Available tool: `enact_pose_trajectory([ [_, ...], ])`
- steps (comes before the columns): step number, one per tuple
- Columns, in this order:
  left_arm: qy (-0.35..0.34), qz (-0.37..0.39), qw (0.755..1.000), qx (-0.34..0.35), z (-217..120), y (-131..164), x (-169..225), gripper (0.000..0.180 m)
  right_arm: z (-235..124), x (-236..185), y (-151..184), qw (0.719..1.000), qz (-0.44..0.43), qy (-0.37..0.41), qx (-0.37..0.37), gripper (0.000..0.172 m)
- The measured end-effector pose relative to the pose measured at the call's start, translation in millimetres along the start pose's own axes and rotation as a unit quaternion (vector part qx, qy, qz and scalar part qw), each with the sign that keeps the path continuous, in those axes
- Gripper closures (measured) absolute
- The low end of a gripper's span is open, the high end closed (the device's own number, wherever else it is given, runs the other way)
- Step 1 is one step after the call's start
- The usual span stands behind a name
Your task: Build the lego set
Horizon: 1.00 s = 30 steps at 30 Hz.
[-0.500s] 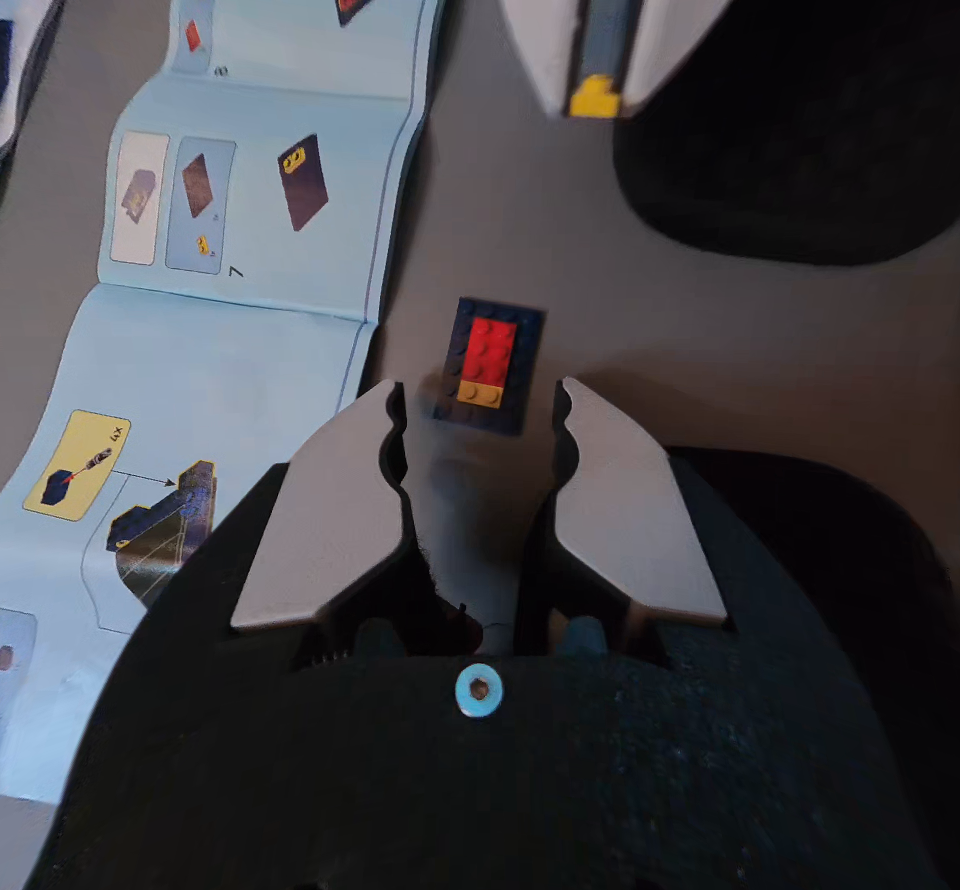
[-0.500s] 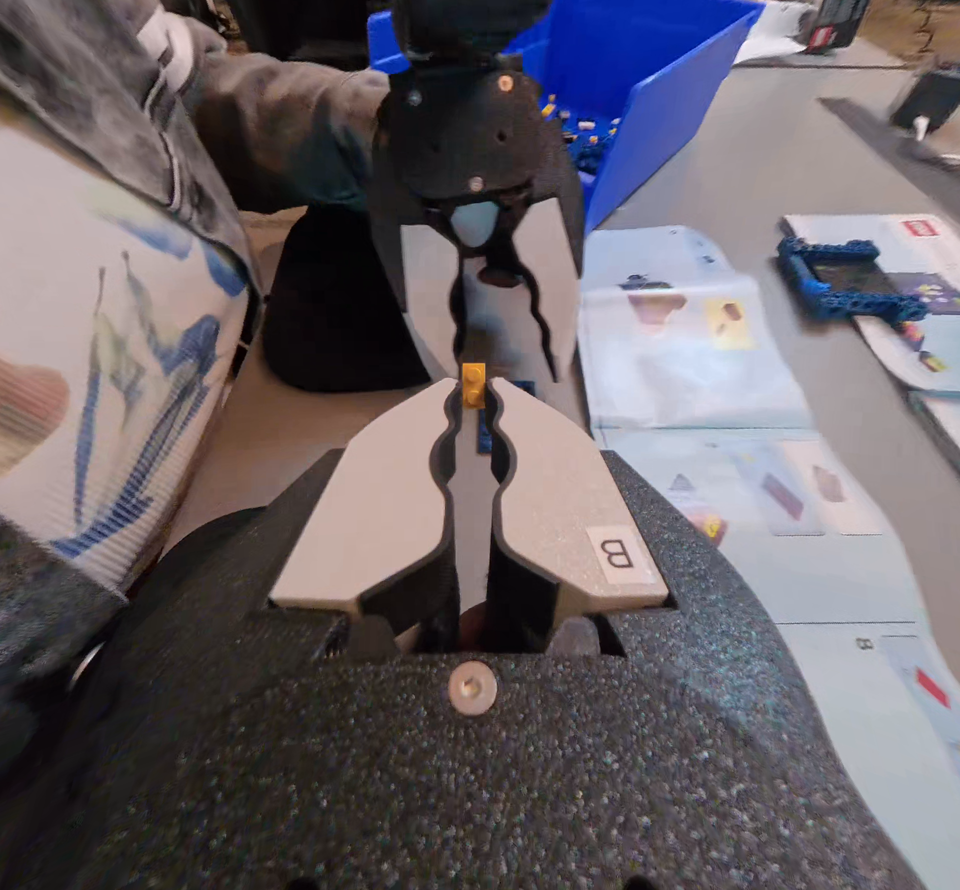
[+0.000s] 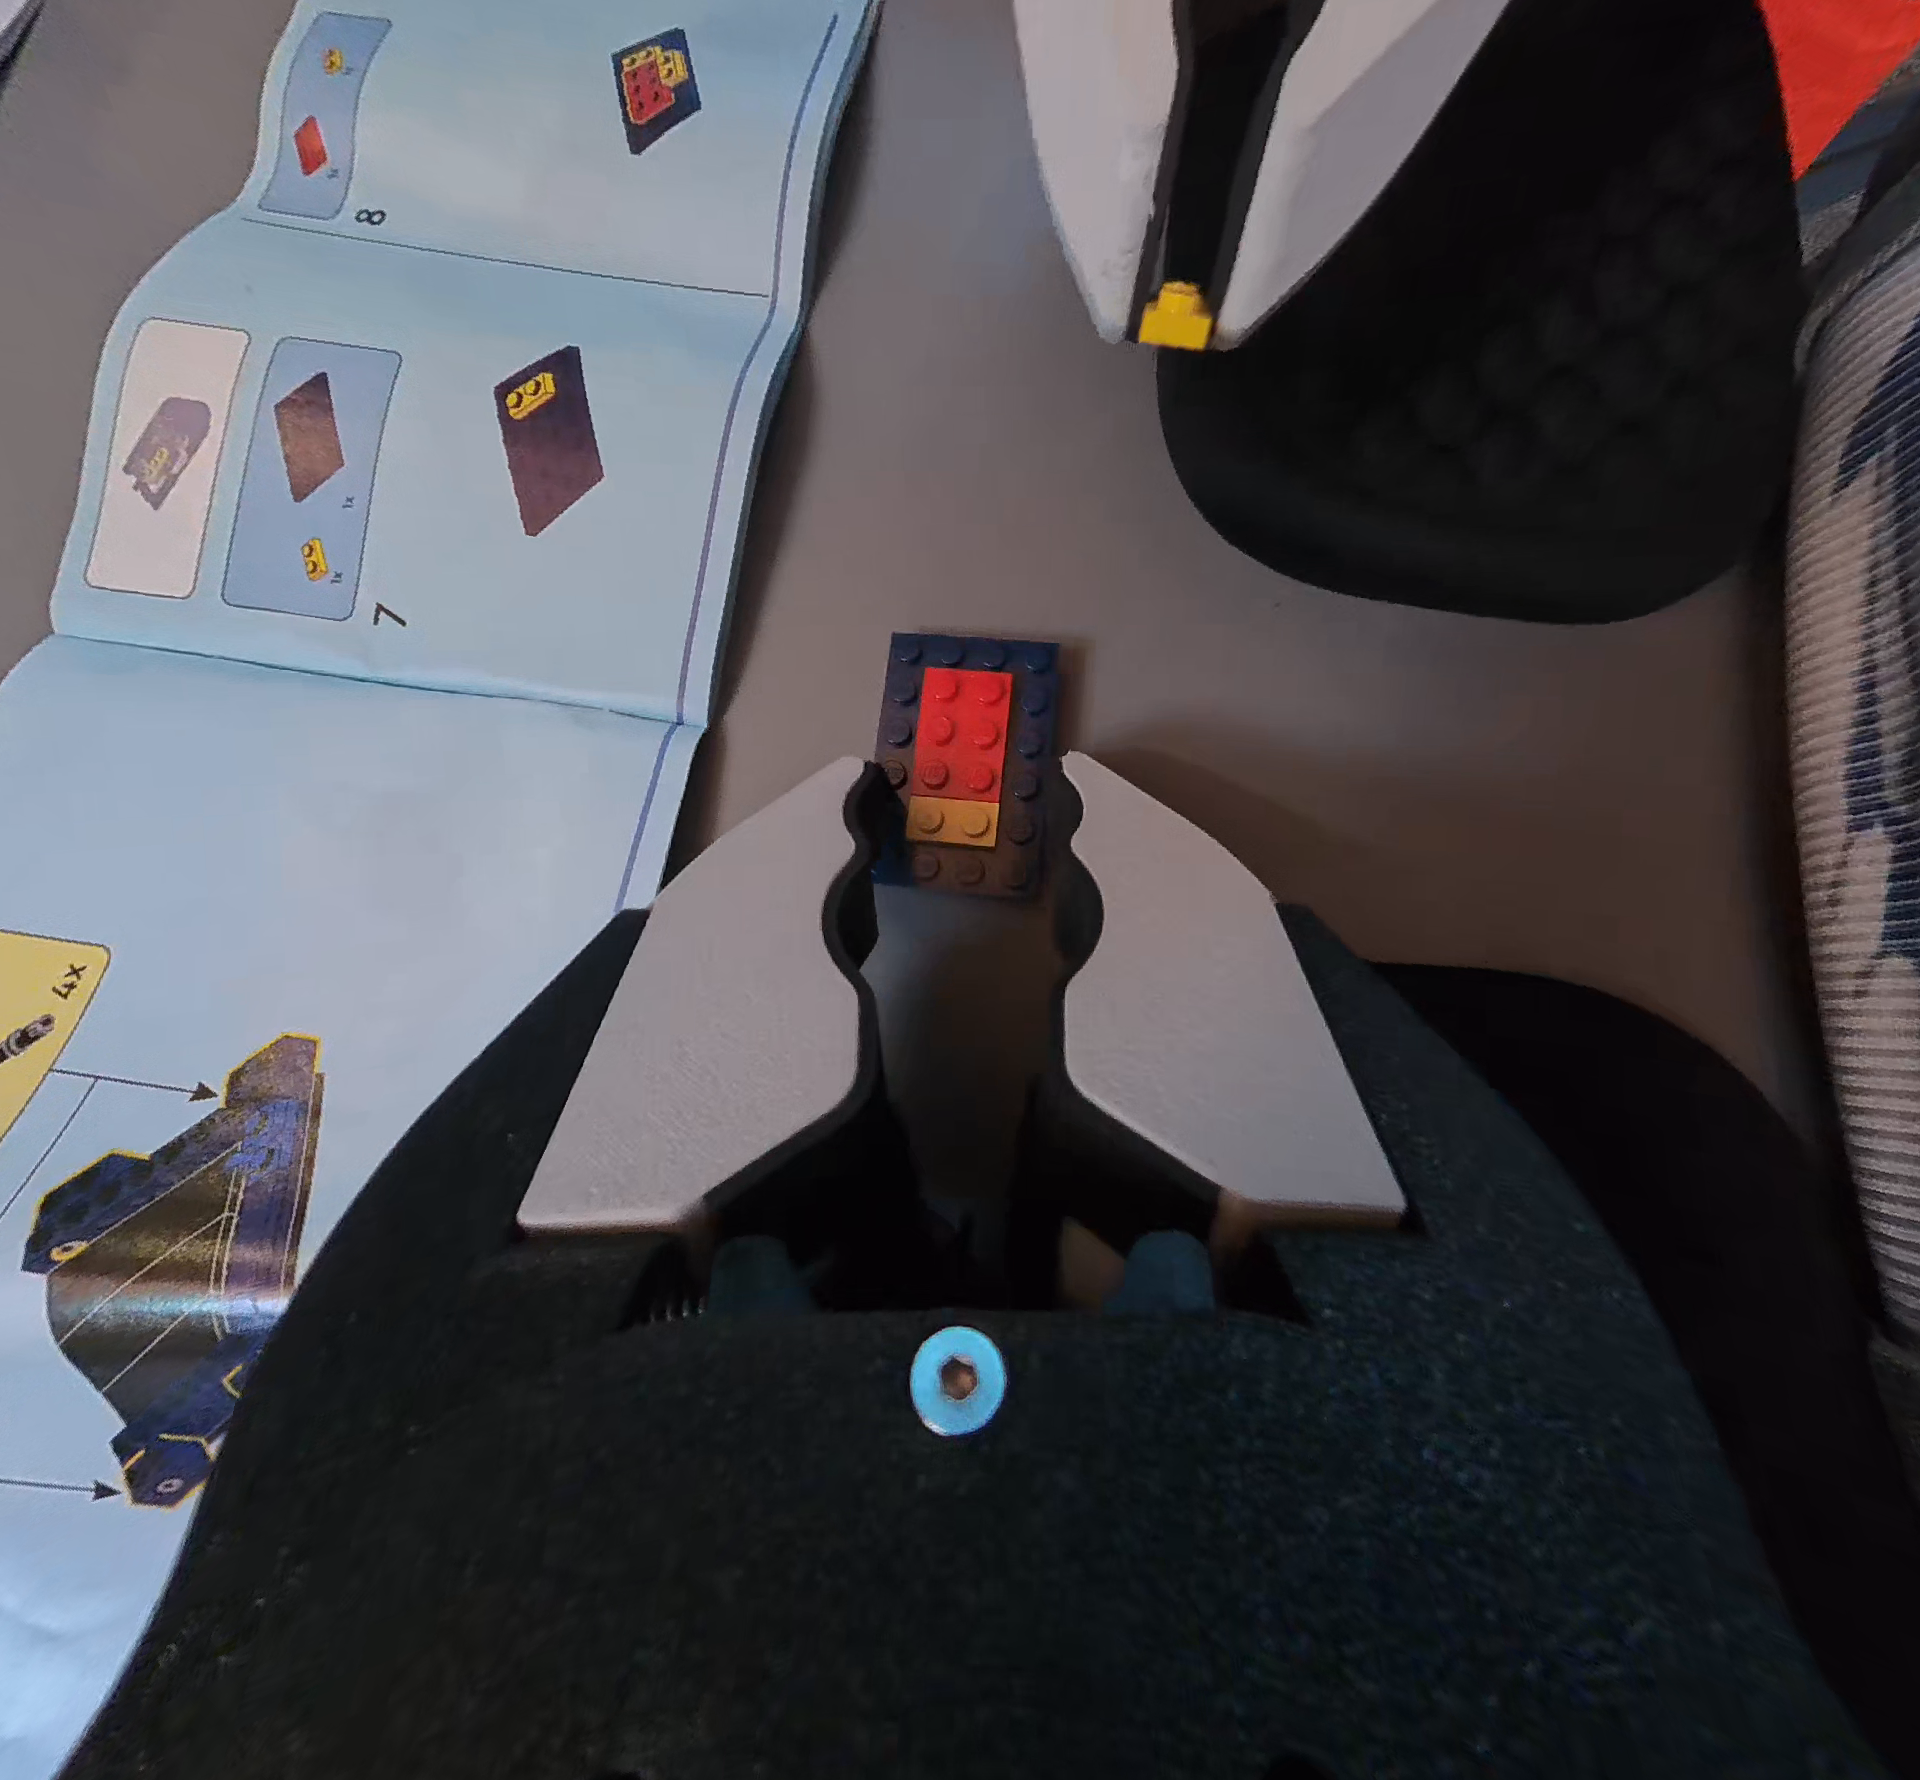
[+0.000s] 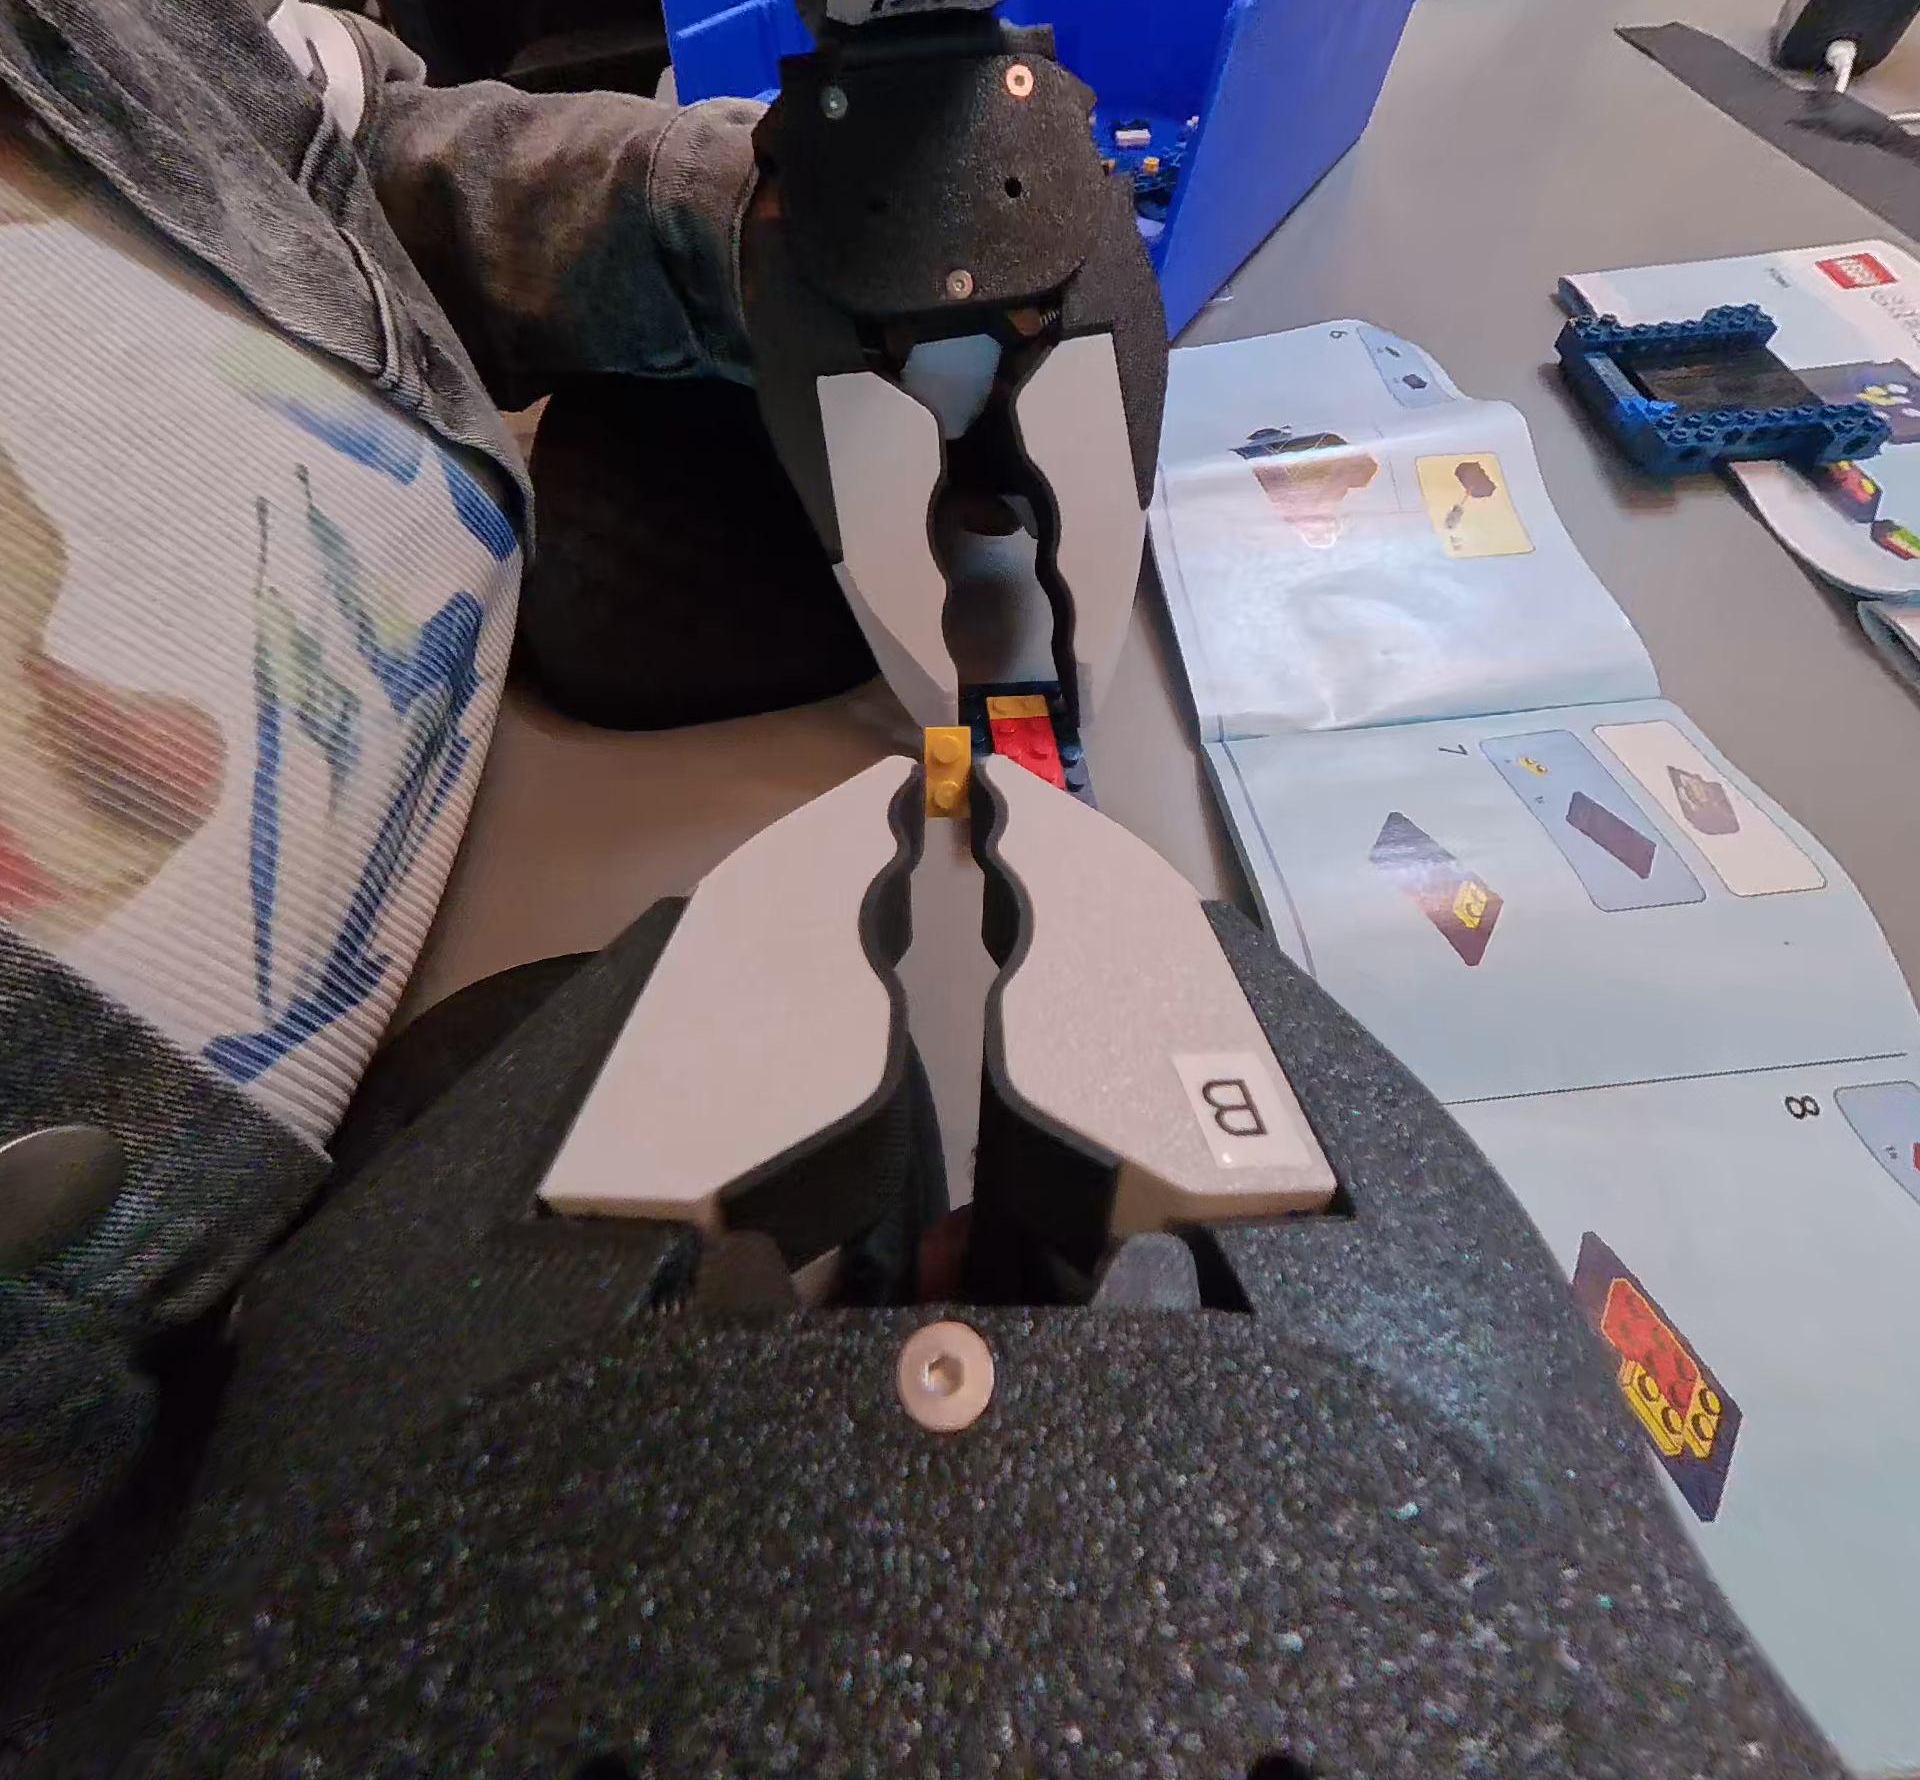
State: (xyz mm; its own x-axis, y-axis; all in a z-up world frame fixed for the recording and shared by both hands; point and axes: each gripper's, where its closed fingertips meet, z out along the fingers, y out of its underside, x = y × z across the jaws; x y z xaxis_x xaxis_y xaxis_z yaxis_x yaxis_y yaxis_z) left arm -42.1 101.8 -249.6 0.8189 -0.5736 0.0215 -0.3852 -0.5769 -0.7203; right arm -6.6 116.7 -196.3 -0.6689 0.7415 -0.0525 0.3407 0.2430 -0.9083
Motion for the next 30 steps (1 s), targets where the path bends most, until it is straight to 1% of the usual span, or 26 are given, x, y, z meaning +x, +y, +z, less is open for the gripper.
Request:
enact_pose_trajectory([
  [5,-0.004,0.017,1.000,0.005,1,-1,0,0.151,4,2,6,1.000,-0.004,0.001,-0.023,0.164],
  [15,0.005,0.025,1.000,0.007,4,-1,3,0.151,7,8,12,0.999,0.015,0.001,-0.049,0.164],
  [16,0.006,0.023,1.000,0.011,3,-2,3,0.148,8,9,14,0.998,0.016,0.001,-0.056,0.164],
  [17,0.009,0.018,1.000,0.016,2,-3,3,0.139,10,10,15,0.998,0.017,0.001,-0.064,0.164],
  [19,0.019,0.000,0.999,0.029,-2,-5,2,0.130,17,14,18,0.996,0.016,-0.001,-0.091,0.164],
  [21,0.022,-0.012,0.999,0.039,-6,-4,1,0.131,27,16,20,0.992,0.009,-0.008,-0.124,0.164],
  [25,0.018,-0.013,0.999,0.031,-6,0,0,0.133,47,15,23,0.981,0.001,-0.037,-0.191,0.164],
  [30,0.015,-0.015,1.000,0.019,-3,6,-2,0.134,55,22,27,0.962,-0.023,-0.049,-0.268,0.164],
])
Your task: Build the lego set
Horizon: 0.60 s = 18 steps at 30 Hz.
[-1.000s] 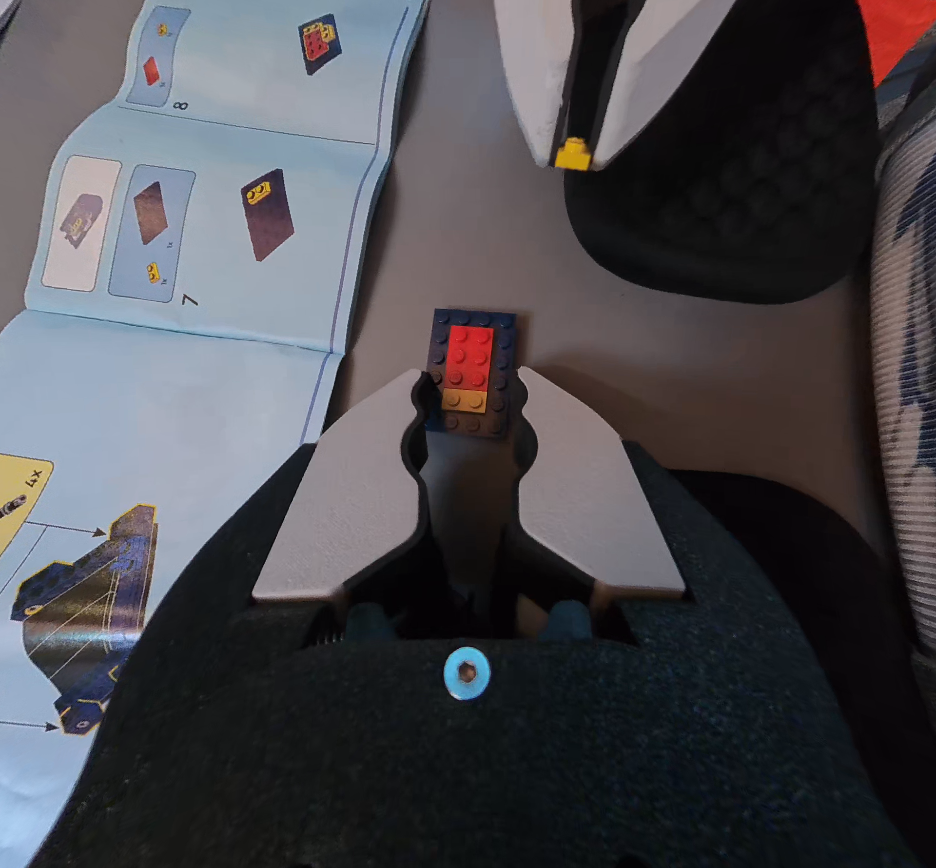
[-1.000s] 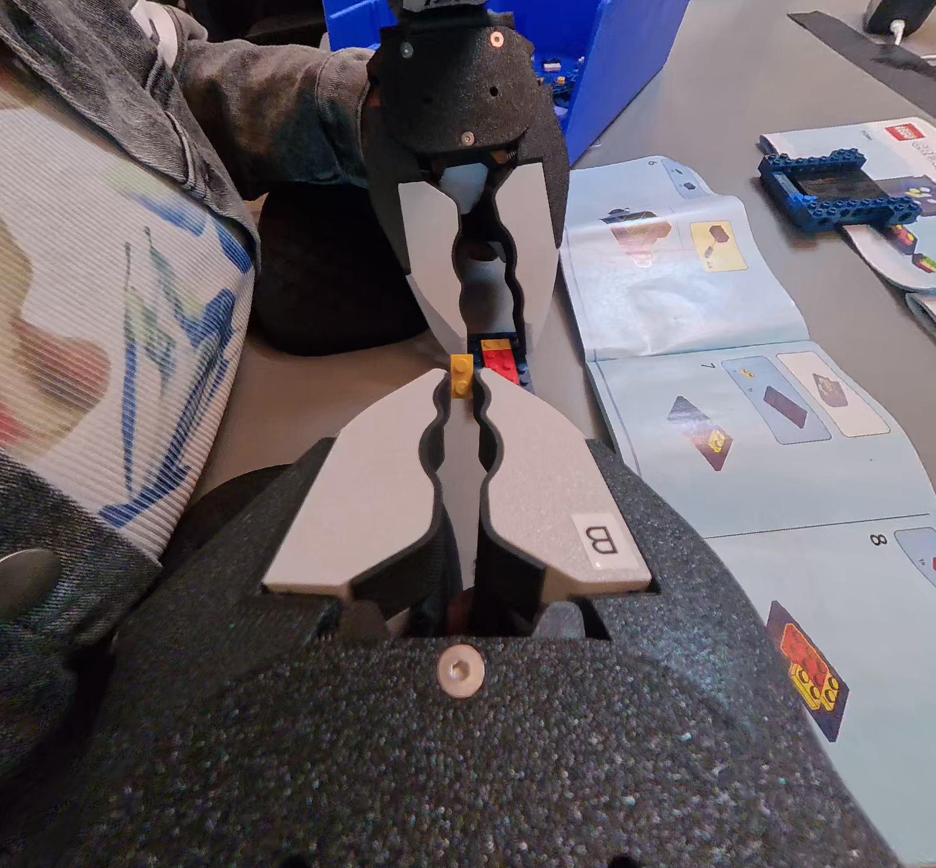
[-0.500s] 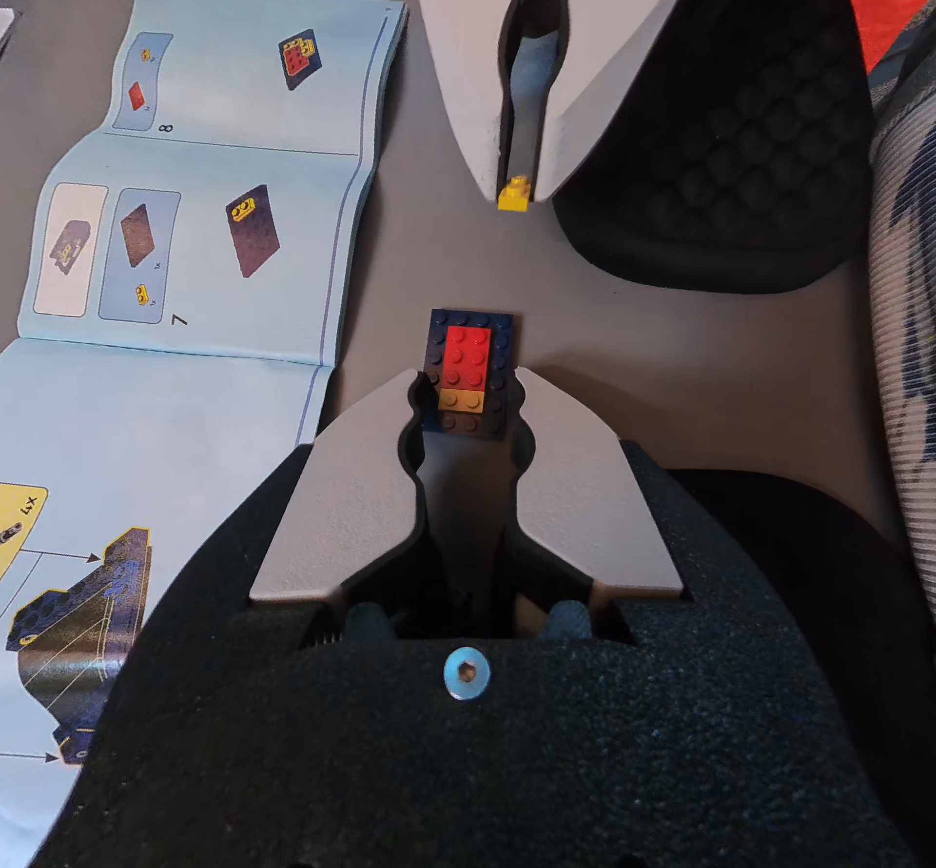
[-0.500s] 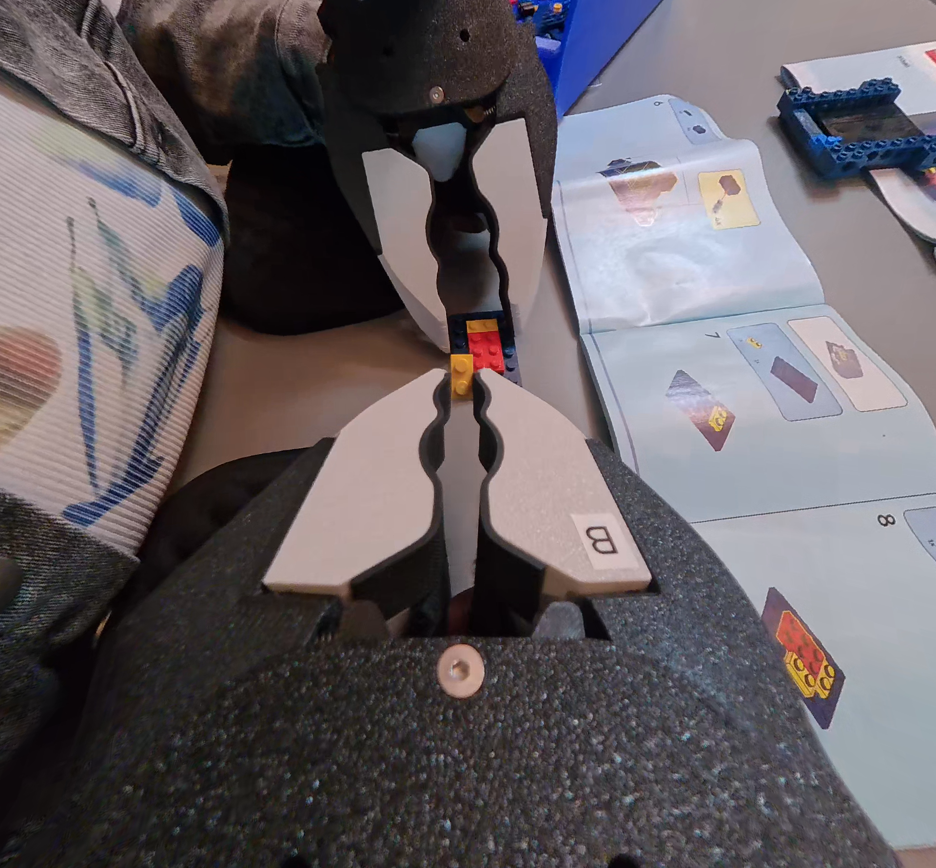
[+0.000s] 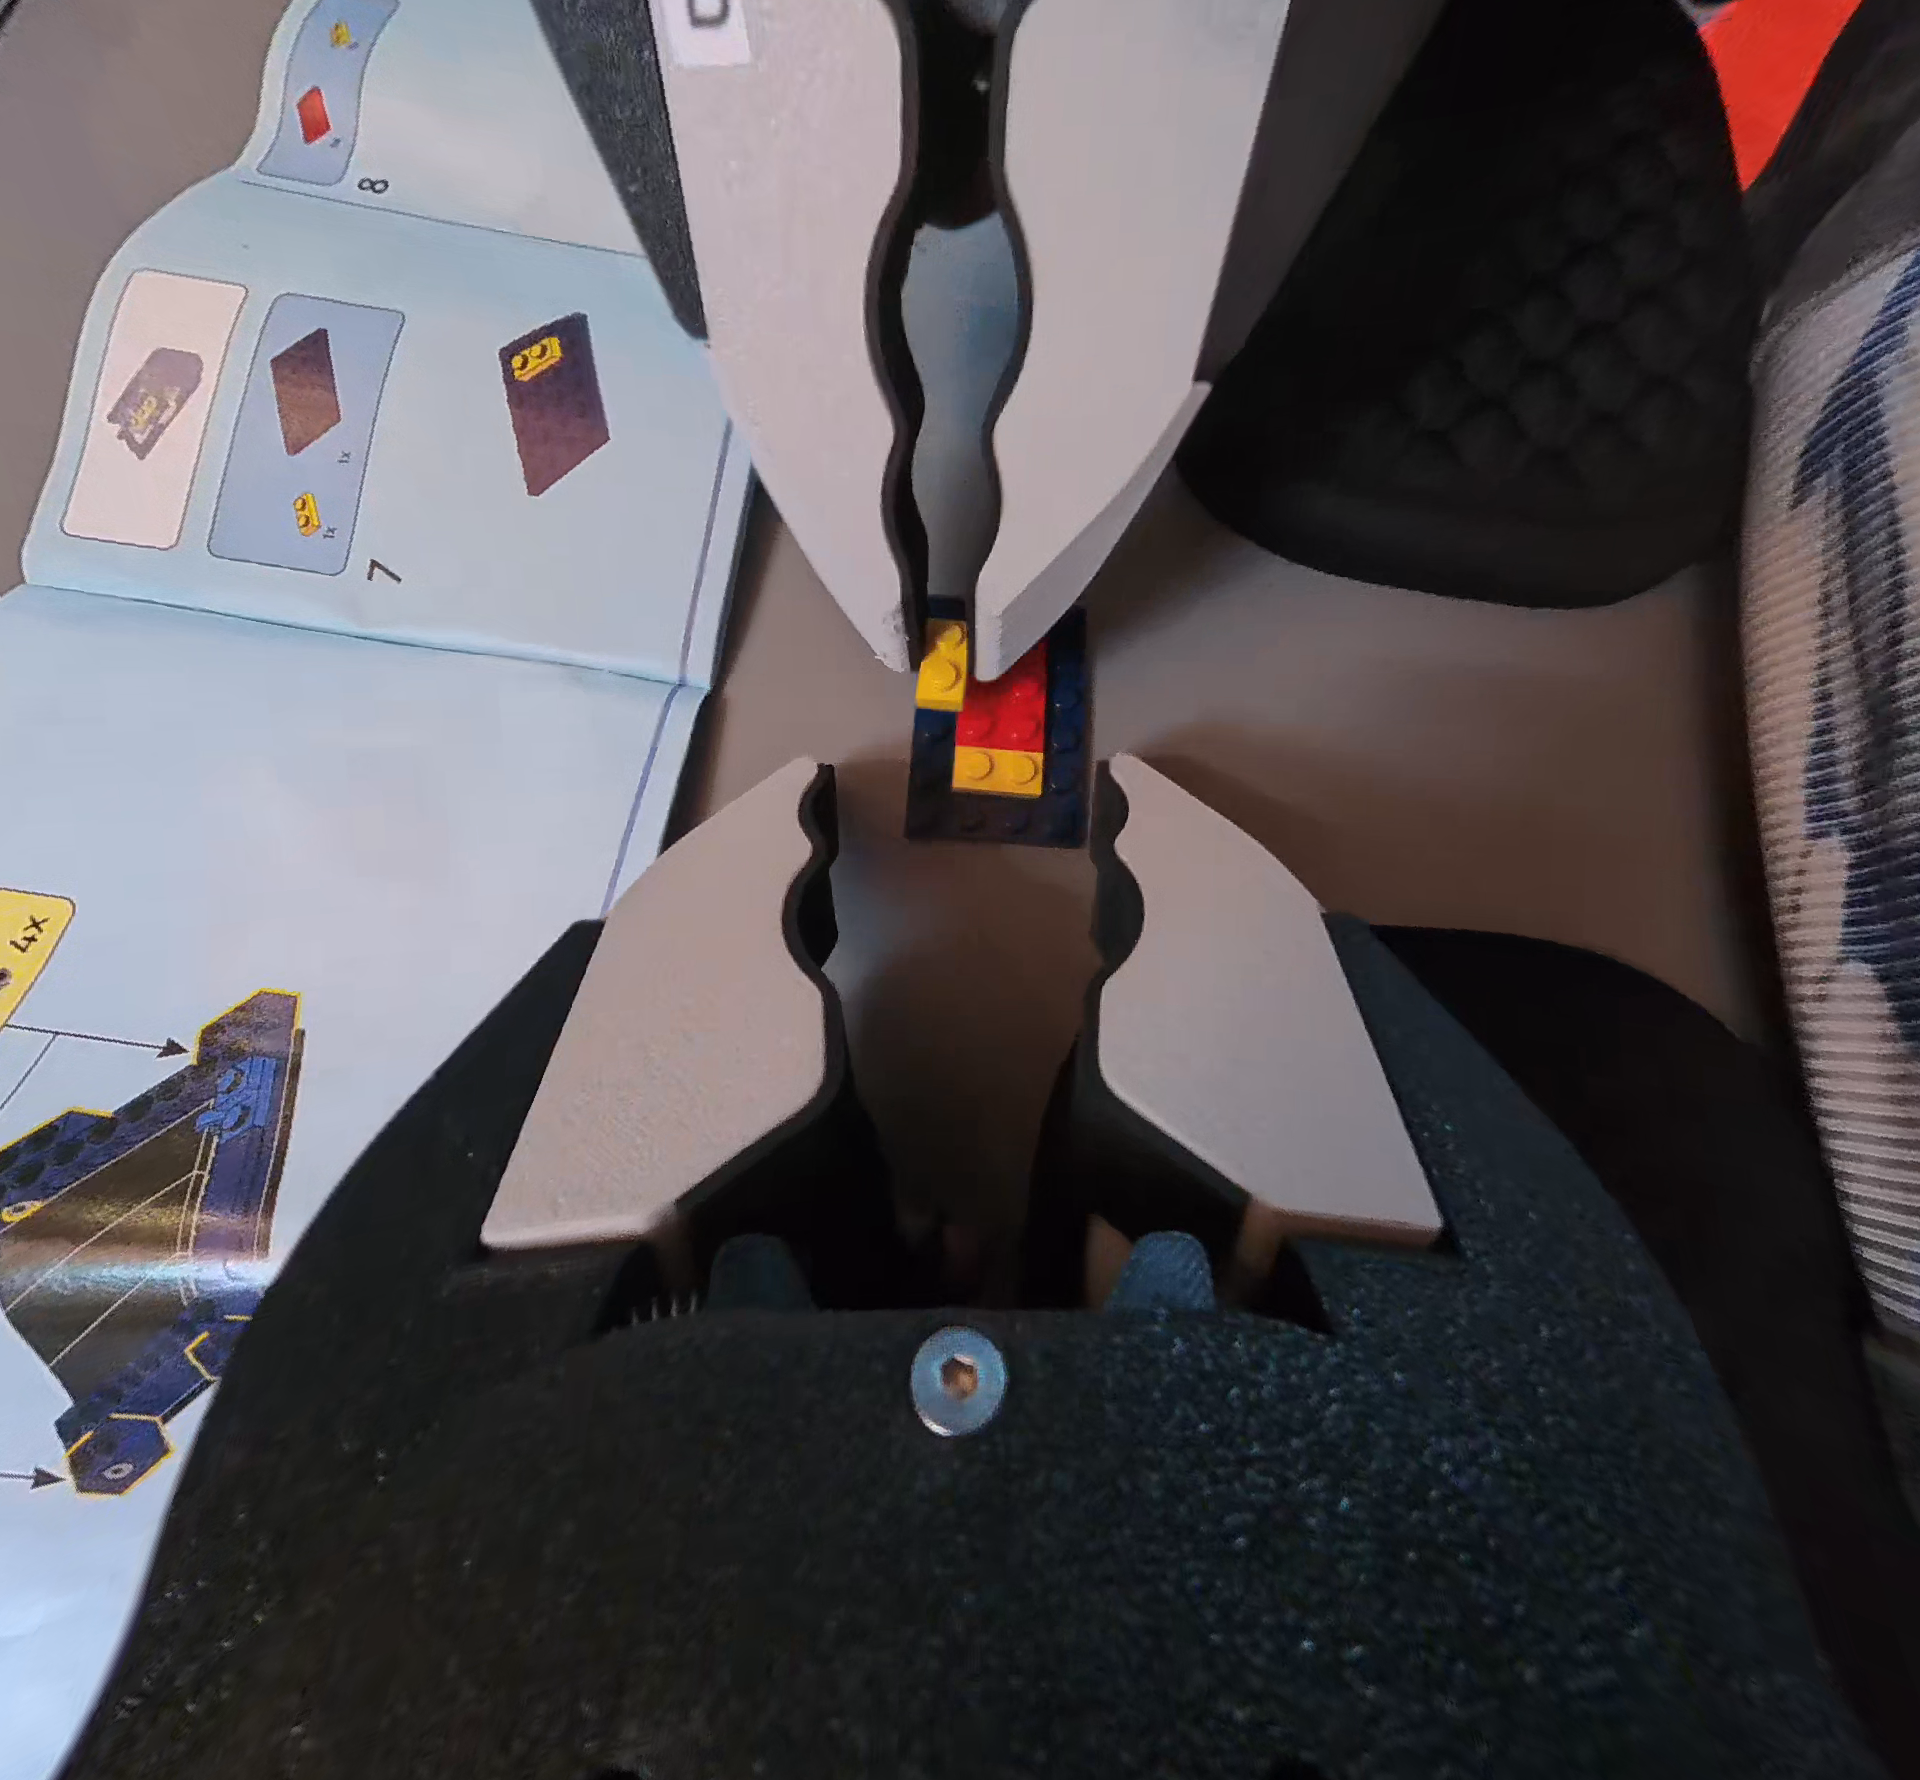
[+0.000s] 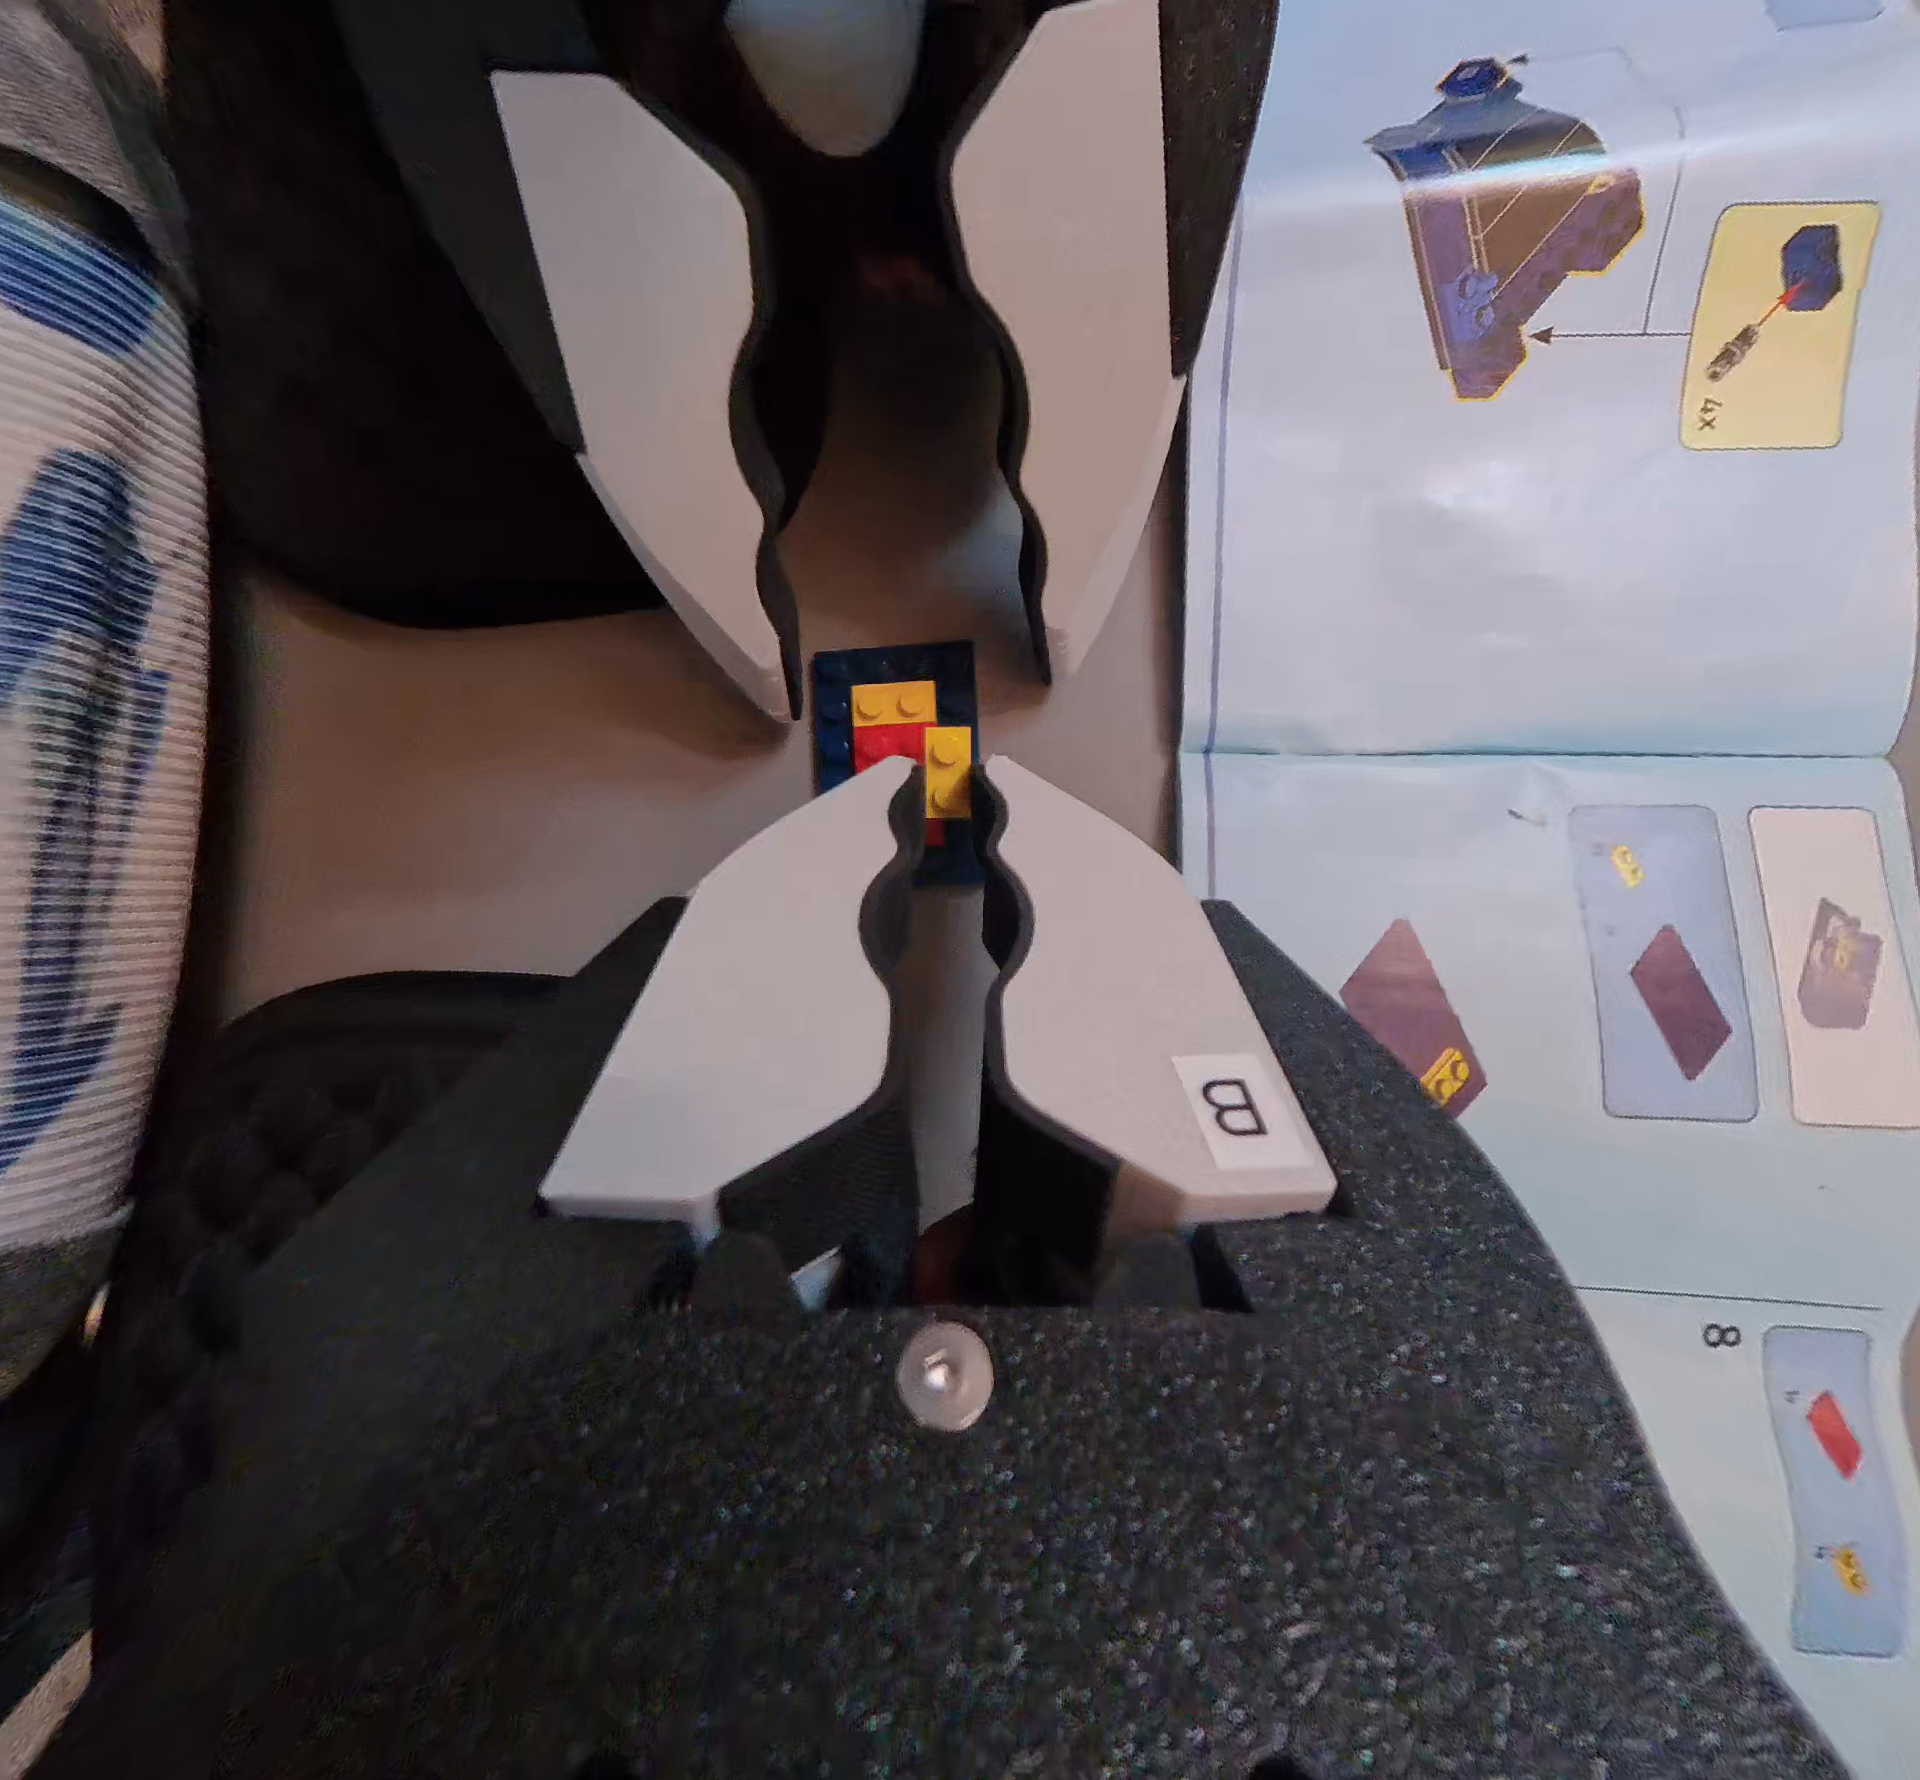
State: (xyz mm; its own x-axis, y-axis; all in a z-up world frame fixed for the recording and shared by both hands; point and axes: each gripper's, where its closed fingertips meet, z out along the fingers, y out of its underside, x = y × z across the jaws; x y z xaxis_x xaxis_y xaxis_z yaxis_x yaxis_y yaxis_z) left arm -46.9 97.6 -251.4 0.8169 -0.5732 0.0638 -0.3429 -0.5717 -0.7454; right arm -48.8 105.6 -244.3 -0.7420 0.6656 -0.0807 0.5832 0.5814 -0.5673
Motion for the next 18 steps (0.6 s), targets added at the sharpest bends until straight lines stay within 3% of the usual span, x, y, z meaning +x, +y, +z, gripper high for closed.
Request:
enact_pose_trajectory([
  [5,0.001,-0.017,1.000,0.017,-4.7,-0.7,-3.1,0.132,7.1,0.3,1.4,0.999,-0.007,-0.010,-0.048,0.164],
  [18,-0.002,0.001,1.000,-0.002,-2.3,3.9,-0.7,0.137,6.4,-0.7,1.9,0.997,0.013,-0.027,-0.064,0.162],
])
